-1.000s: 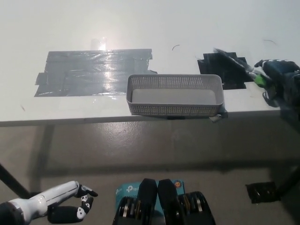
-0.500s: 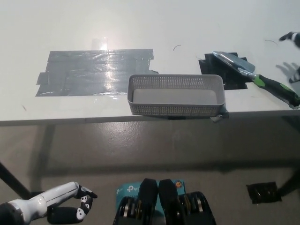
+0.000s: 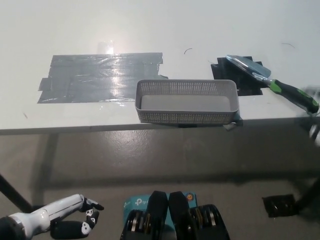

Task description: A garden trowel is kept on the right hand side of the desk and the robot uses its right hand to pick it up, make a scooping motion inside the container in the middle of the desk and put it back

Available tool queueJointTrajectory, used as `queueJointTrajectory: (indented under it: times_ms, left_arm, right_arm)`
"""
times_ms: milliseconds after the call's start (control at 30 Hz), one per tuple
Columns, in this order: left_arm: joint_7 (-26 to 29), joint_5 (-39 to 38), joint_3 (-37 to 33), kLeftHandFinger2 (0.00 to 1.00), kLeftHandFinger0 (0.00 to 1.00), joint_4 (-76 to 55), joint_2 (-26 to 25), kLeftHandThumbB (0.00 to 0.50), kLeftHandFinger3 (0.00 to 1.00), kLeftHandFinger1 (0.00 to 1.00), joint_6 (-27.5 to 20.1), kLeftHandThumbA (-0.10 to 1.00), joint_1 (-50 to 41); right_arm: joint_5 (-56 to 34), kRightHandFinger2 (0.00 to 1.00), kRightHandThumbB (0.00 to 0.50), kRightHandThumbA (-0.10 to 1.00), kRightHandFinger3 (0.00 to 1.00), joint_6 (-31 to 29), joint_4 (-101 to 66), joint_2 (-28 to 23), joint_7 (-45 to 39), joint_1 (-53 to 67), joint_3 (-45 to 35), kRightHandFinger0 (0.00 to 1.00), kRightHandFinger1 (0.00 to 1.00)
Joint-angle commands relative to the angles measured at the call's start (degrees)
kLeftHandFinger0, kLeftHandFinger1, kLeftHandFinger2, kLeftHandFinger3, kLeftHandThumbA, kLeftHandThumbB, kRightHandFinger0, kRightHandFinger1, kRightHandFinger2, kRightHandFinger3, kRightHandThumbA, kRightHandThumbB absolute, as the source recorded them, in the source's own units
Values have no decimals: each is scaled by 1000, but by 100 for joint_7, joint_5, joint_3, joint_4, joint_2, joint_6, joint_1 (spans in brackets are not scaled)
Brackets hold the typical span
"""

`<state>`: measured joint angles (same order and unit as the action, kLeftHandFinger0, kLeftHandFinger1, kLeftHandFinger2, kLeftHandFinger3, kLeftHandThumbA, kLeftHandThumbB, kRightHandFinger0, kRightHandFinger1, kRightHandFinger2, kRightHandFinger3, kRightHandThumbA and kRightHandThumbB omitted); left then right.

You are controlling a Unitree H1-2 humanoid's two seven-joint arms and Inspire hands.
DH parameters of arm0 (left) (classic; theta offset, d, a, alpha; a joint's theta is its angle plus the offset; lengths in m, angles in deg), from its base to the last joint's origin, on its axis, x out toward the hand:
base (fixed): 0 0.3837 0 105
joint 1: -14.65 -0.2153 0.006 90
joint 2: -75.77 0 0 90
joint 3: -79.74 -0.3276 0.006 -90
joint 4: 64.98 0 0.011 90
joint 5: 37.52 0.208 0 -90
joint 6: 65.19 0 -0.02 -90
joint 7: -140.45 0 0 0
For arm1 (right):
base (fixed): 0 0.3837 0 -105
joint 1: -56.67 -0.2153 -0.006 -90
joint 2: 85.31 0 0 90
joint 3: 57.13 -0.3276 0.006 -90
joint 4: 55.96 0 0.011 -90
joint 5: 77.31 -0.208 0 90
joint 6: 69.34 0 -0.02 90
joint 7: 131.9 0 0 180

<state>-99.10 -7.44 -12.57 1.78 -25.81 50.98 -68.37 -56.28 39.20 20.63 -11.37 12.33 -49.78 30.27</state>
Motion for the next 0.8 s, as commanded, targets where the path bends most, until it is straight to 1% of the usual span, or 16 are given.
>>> queueJointTrajectory:
  times_ms: [0,33,67,100,133,200,267,333,400,433,567,600,633,667,700,767]
  left_arm:
    - [138,-31,135,879,1000,-15,-2,471,1000,848,76,1000,126]
    - [132,-14,137,881,1000,-14,13,464,1000,851,76,1000,133]
    - [124,9,139,882,1000,-5,35,464,1000,852,76,1000,150]
    - [157,10,122,881,1000,5,53,473,1000,847,76,1000,157]
    - [147,31,123,883,1000,-2,57,464,1000,843,76,1000,168]
    - [151,22,150,885,1000,-2,53,453,1000,846,76,1000,176]
    - [124,-32,231,894,1000,18,95,457,1000,858,76,1000,175]
    - [92,-18,305,890,1000,0,183,469,1000,858,76,1000,92]
    - [117,-28,281,890,1000,20,176,471,1000,860,76,1000,92]
    - [177,-47,258,875,1000,35,161,469,1000,844,76,1000,88]
    - [164,-19,235,863,1000,127,173,459,1000,840,76,1000,148]
    - [164,-19,234,862,1000,128,173,460,1000,840,76,1000,149]
    - [134,21,309,872,933,109,250,476,1000,838,76,1000,126]
    - [137,26,315,873,922,112,269,477,1000,838,76,1000,118]
    - [162,16,307,873,928,122,275,462,1000,838,76,1000,126]
    - [234,-59,265,876,957,119,246,439,1000,839,76,1000,119]
  right_arm:
    - [-1313,1000,202,339,1000,-790,-620,870,821,905,-622,1000,1000]
    - [-1295,1000,234,340,1000,-803,-620,965,858,964,-642,1000,1000]
    - [-1268,1000,235,340,1000,-827,-617,1113,913,1050,-675,1000,1000]
    - [-1343,1000,271,313,1000,-969,-473,1504,1152,1249,-762,1000,1000]
    - [-1246,1000,263,320,1000,-1315,-237,1695,1341,1368,-749,1000,1000]
    - [-650,1000,271,390,1000,-1667,3,1615,1528,1394,-564,1000,1000]
    - [-396,1000,287,332,1000,-1714,233,1583,1614,1373,-490,946,1000]
    - [-293,1000,312,293,1000,-1695,448,1524,1644,1373,-431,856,1000]
    - [-162,994,292,260,1000,-1641,550,1442,1715,1302,-378,760,924]
    - [-154,998,278,260,1000,-1617,586,1428,1761,1268,-373,674,865]
    - [-272,915,281,270,1000,-1589,623,1346,1821,1227,-370,429,661]
    - [-279,912,280,269,1000,-1590,626,1336,1839,1228,-357,420,653]
    - [-230,924,283,300,1000,-1490,606,1252,1730,1225,-272,586,777]
    - [-230,925,284,303,1000,-1475,603,1226,1722,1222,-256,596,781]
    - [-227,925,286,299,1000,-1421,595,1188,1709,1200,-219,690,841]
    - [-242,934,280,295,1000,-1302,554,1131,1652,1201,-151,768,866]
